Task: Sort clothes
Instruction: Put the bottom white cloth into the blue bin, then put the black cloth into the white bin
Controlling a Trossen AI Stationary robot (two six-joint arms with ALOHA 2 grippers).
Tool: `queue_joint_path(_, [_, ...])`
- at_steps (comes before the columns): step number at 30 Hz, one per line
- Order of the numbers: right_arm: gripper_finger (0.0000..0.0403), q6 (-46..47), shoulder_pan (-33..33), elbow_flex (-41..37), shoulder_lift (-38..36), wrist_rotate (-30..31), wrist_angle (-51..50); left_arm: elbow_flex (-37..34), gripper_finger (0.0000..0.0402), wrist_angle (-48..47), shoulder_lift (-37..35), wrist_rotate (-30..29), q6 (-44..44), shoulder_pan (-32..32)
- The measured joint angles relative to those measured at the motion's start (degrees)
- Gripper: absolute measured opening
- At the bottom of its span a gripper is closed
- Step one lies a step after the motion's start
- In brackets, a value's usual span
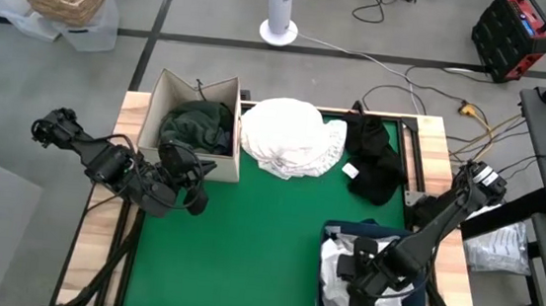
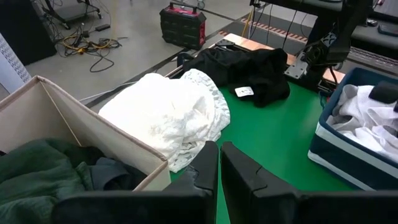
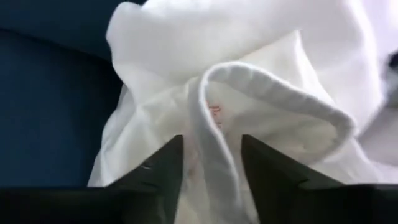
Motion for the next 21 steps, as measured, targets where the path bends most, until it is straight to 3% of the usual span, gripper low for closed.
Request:
queue_joint_path(5, [0.0206, -1.0, 0.4, 6.6, 0.0, -2.6, -10.3, 0.0, 0.0000, 0.7, 0.0, 0.0, 0.0, 0.0])
queue_joint_path(12, [0.0242, -3.6, 0.3, 17.6, -0.2, -2.4, -24.9, 0.0, 0.0000, 5.5, 0.0, 0.0, 0.0, 0.0])
queue_joint_path(14, [0.0246, -6.0, 0.0, 20.0, -0.5, 1.1, -27.7, 0.0, 0.0000, 7.6, 0.0, 0.0, 0.0, 0.1])
queue_joint_path(21, [0.0231, -15.9, -7.0, 22.8, -4.9, 21.7, -30.0, 0.0, 0.0000, 17.7, 1.1, -0.2, 3.6, 2.8])
